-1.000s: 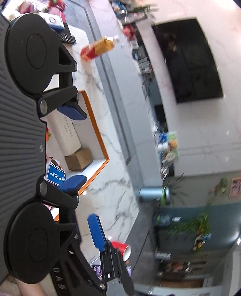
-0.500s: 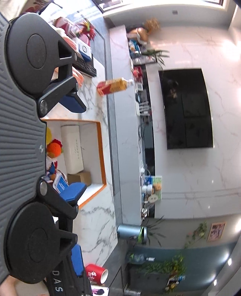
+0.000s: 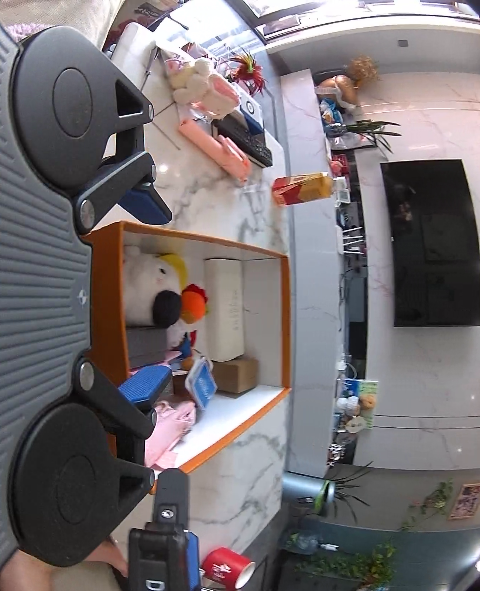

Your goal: Organize objects

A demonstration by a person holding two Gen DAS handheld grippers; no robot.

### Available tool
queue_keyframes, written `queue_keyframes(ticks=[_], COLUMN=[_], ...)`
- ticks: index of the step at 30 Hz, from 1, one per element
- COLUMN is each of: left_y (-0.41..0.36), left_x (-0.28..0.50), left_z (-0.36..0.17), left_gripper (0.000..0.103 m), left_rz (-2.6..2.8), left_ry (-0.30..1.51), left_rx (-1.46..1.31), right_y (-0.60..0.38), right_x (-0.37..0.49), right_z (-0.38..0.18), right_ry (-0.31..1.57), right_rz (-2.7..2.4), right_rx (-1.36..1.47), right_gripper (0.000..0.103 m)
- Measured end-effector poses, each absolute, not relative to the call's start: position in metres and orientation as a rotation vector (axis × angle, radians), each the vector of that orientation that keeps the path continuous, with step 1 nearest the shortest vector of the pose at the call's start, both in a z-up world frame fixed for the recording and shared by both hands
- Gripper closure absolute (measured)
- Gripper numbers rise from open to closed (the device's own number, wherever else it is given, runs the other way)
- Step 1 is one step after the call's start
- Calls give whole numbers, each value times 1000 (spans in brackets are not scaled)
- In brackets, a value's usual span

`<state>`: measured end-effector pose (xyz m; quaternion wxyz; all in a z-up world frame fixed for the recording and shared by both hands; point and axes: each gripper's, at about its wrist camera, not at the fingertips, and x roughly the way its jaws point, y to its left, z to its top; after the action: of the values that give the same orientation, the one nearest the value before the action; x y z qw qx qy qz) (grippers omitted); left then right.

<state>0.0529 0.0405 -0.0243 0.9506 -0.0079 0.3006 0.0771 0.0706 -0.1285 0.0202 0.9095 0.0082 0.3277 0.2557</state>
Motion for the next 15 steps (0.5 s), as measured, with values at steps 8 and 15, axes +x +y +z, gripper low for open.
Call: queue_keyframes(ticks=[8, 15], left_y=[36, 34], left_x=[51, 49], left_z=[-25, -24], left_gripper=[4, 4], left_rz=[159, 156], left_ry=[628, 635], left_rx=[-19, -14], right_y=[-128, -127], right_x=[70, 70], right_z=[18, 17], right_ry=[675, 680], right_rz=[535, 533], right_rx=[24, 22], right_gripper=[9, 9])
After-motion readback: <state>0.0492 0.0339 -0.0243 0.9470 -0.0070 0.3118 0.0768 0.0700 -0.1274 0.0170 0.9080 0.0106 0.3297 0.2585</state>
